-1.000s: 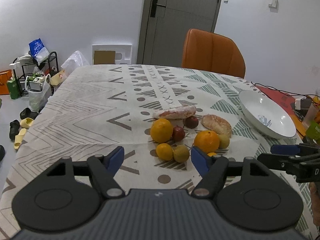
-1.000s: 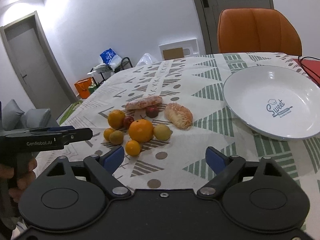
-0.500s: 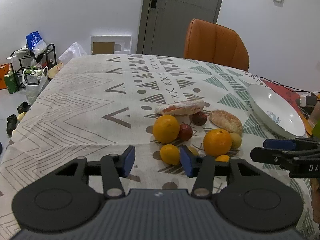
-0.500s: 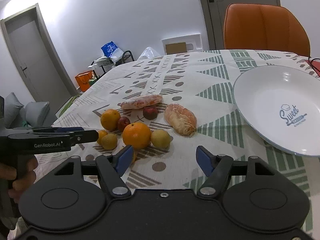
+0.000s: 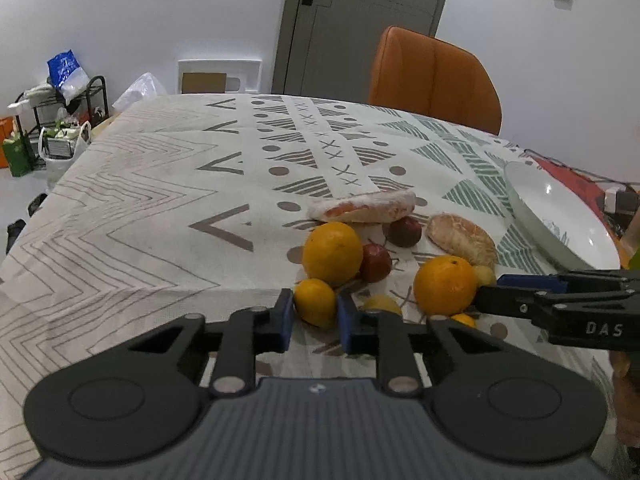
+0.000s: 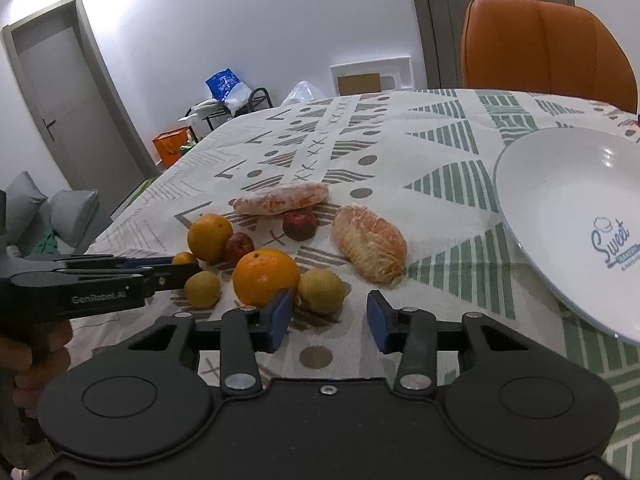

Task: Organize fruits
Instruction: 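Grasp a small yellow-green fruit with the right gripper while the left gripper grasps a small orange, then drop the yellow-green fruit into the white plate with the right gripper while the left drops its orange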

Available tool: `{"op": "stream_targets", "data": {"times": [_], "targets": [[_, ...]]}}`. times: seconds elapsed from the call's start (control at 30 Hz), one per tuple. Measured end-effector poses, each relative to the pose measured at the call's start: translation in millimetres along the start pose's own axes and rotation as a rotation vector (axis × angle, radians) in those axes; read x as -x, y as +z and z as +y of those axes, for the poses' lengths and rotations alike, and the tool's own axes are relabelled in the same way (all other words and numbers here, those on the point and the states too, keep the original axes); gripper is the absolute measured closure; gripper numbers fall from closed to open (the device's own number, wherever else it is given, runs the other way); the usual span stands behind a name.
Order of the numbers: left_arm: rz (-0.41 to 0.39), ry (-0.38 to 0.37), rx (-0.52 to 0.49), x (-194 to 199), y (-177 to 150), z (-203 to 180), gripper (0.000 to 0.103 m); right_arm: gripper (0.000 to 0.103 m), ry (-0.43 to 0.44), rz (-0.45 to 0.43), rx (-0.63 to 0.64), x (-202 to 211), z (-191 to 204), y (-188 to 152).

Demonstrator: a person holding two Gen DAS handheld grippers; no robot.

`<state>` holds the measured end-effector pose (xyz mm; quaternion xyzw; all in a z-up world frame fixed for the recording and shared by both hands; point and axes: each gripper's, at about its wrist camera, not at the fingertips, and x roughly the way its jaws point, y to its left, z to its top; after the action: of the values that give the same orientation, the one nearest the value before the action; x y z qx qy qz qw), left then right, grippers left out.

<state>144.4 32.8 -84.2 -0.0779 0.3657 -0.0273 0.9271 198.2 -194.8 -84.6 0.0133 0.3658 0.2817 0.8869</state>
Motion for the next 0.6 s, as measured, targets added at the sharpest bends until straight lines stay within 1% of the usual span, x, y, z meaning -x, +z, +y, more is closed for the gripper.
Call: {"op": "stream_targets", "data": {"times": [0.07,0.13,0.2,0.3,0.6], "targets": [[0.001,-0.001,-0.001,1,0,1,0.081,0.062,-0.002,-0.004,0.007,-1,0,1],[0.001,0.007,-0.001,2,1,2,0.081,0.074,0.001,-0.005,0.011,-3,0,2],[-0.001,0.012,0.004,2,2,2,0.081,0.079,0.017,-0.005,0.001,-3,0,3],[-0.011,0.017,0.003,6,3,1,0.081,0.079,0.008,-0.02,0.011,1,0,3],[-0.041,0.019,-0.015,17,7,-9,0.081,0.08,0.007,-0.063,-0.012,21,-8,-2]]}}
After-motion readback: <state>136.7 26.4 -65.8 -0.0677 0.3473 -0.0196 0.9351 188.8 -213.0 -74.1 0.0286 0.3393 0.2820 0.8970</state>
